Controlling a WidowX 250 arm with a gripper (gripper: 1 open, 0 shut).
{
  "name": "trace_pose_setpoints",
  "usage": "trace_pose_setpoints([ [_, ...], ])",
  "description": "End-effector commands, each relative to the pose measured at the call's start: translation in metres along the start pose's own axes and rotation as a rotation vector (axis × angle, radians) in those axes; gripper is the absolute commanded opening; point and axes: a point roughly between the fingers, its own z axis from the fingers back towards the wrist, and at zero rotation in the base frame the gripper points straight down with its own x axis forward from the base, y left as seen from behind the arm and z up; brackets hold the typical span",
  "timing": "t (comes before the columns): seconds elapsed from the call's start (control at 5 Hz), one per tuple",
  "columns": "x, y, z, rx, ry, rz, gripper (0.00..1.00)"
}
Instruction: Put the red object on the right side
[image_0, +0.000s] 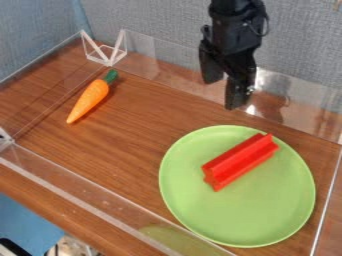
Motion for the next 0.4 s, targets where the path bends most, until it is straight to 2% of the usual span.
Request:
trace_pose_setpoints([
  [0.0, 0.01, 0.005, 0.01, 0.052, -0.089, 0.019, 1.0],
  [0.2, 0.007, 0.007, -0.005, 0.063, -0.097, 0.048, 1.0],
])
